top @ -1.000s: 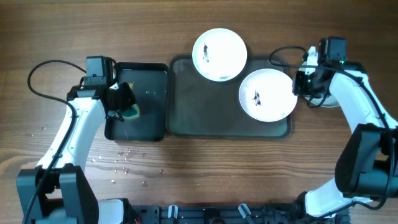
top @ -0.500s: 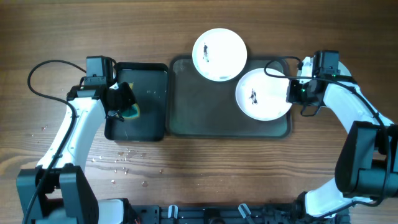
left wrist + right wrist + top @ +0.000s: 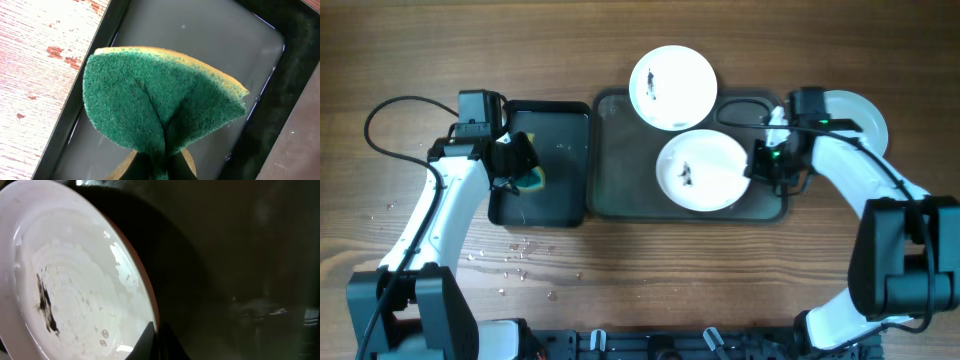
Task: Clean dirty plates on tray and stack at the side
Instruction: 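Grip the right plate's rim and drag it left across the tray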
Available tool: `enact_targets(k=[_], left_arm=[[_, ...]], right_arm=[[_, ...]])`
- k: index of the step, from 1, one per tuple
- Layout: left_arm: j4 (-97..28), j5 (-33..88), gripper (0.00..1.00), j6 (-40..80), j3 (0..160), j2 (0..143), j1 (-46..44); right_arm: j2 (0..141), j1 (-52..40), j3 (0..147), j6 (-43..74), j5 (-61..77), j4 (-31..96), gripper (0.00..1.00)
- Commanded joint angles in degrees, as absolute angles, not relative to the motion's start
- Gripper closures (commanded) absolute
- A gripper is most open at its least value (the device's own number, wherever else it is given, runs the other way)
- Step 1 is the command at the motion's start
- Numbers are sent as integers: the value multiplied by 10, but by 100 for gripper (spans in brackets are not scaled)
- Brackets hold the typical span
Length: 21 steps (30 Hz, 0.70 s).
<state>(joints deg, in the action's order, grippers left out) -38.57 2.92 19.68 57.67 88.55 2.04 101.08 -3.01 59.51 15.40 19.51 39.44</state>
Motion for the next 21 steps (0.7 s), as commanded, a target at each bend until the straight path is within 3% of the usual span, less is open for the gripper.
enact_targets(k=[1, 12, 16, 21], left_arm=[[-383, 36, 96, 202, 572, 889, 21], [-383, 36, 96, 202, 572, 889, 21], [-383, 36, 96, 202, 572, 889, 21], [-383, 36, 96, 202, 572, 889, 21]], right_arm=[[1019, -74, 594, 263, 215, 387, 96], [1019, -164, 594, 336, 170, 345, 96], [1019, -169, 594, 329, 159, 343, 66], [1019, -169, 594, 301, 140, 338, 57]])
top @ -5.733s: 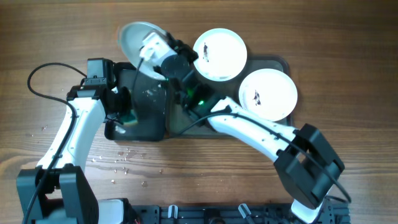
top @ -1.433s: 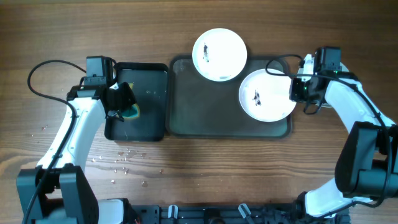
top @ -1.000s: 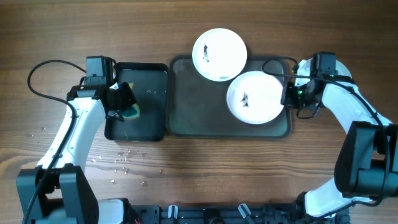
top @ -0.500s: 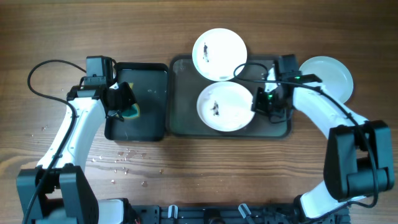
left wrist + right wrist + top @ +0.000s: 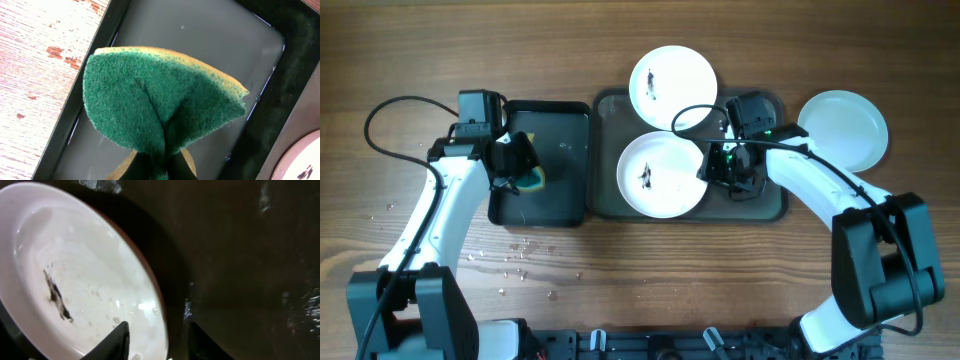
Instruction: Clean dirty plates on tray and stack at the side
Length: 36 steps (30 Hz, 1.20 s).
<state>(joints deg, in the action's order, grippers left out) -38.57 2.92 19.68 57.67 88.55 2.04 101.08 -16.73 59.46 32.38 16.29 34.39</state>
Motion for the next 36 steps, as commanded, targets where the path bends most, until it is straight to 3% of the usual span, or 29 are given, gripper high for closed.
enact_targets(k=[1, 9, 12, 15, 18, 24, 36], left_arm=[[-383, 36, 96, 202, 572, 889, 21], [-381, 36, 96, 201, 572, 889, 21], [-377, 36, 96, 199, 572, 889, 21], [-373, 36, 96, 197, 572, 889, 21], [-371, 36, 96, 198, 572, 889, 21], [-370, 36, 96, 197, 572, 889, 21], [-330, 36, 96, 184, 572, 889, 21]], right_arm=[[1019, -169, 594, 278, 140, 337, 56], [1019, -169, 594, 124, 98, 299, 49], [1019, -169, 594, 84, 69, 278, 35], [1019, -169, 594, 73, 23, 249, 31], [1019, -169, 594, 73, -18, 216, 15], [1019, -168, 594, 12, -90, 129, 1], [1019, -132, 593, 2, -96, 120, 0]])
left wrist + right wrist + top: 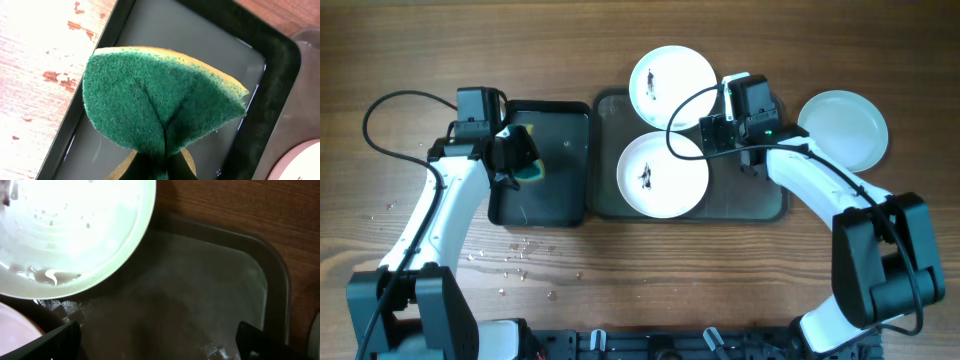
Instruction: Clean dirty plates on tray and stack at the side
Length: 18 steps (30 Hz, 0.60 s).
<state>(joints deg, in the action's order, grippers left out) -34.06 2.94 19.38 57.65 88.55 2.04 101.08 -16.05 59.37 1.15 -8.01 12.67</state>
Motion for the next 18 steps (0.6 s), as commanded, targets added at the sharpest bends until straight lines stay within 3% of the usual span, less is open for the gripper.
enact_targets(k=[1, 18], left_arm=[[-328, 36, 96, 184, 572, 889, 21], [-355, 34, 96, 167, 572, 891, 17]], right_arm=[[1019, -121, 593, 2, -96, 118, 0], [1019, -78, 593, 1, -88, 118, 0]])
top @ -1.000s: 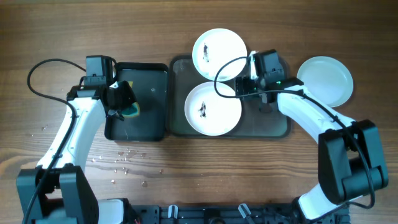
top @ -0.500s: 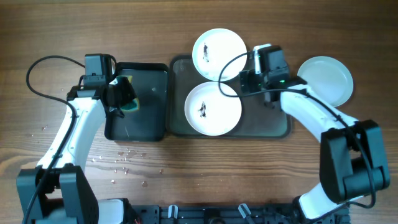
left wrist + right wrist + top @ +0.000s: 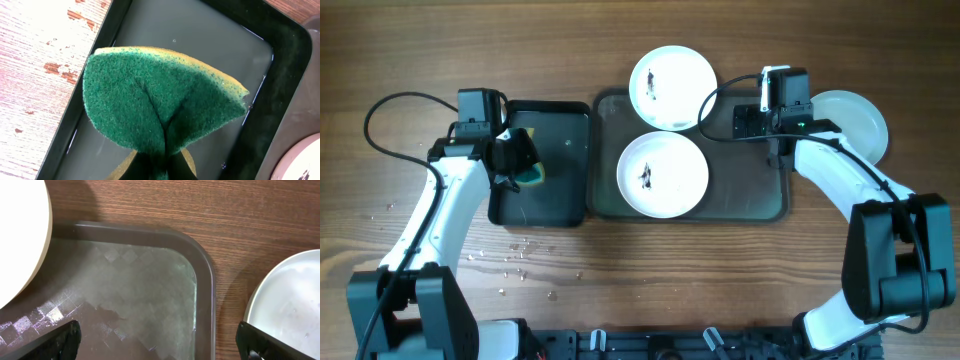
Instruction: Clean dirty plates on tray and stack at the side
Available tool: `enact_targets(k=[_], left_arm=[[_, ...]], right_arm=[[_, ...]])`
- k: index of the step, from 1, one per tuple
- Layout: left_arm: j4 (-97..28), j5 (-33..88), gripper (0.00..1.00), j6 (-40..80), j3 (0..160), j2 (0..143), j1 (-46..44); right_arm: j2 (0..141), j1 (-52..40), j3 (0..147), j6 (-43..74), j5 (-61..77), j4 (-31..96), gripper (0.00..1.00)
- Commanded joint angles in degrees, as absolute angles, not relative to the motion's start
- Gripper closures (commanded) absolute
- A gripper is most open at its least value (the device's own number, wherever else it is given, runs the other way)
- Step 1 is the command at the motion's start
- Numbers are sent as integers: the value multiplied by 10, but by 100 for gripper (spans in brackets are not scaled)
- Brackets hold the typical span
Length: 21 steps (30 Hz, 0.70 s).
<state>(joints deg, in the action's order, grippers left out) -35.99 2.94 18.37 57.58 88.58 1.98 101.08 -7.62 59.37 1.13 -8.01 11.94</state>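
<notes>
One dirty white plate (image 3: 663,175) with a dark smear lies in the middle of the grey tray (image 3: 755,195). A second dirty plate (image 3: 672,72) rests over the tray's far edge. A clean white plate (image 3: 855,125) sits on the table to the right of the tray. My right gripper (image 3: 760,120) hangs open over the tray's far right corner (image 3: 150,280), holding nothing, with the clean plate (image 3: 290,305) just to its right. My left gripper (image 3: 515,160) is shut on a folded green and yellow sponge (image 3: 160,100) above the black basin (image 3: 280,100).
The black basin (image 3: 555,120) holds shallow water and stands against the tray's left side. Water drops spot the table at the front left (image 3: 515,255). Cables trail behind both arms.
My right gripper, still open, has moved right from beside the far dirty plate to the tray's far right corner, near the clean plate. The left gripper shifted slightly over the basin with the sponge.
First my right gripper was closed at the rim of the smeared plate on the tray's right half. Then that plate lay at the tray's middle, with the gripper's fingers apart beside it. The gripper then stood open by the far plate, now at the corner. The left gripper held the sponge throughout.
</notes>
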Motion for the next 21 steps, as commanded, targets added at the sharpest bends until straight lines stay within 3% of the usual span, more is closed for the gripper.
enact_targets(k=[1, 13, 14, 16, 18, 21], left_arm=[[-354, 34, 96, 167, 572, 891, 17], [-331, 34, 94, 167, 572, 960, 17], [-329, 35, 72, 168, 572, 968, 17], [-327, 36, 42, 167, 572, 974, 17], [-320, 36, 29, 164, 572, 973, 17], [-305, 36, 26, 152, 577, 969, 17]], right_arm=[[1019, -78, 593, 2, -88, 118, 0], [1019, -78, 593, 1, -88, 118, 0], [1019, -78, 593, 1, -88, 118, 0], [1019, -78, 593, 1, -88, 118, 0], [1019, -78, 593, 1, -88, 118, 0], [1019, -78, 593, 2, -88, 118, 0]])
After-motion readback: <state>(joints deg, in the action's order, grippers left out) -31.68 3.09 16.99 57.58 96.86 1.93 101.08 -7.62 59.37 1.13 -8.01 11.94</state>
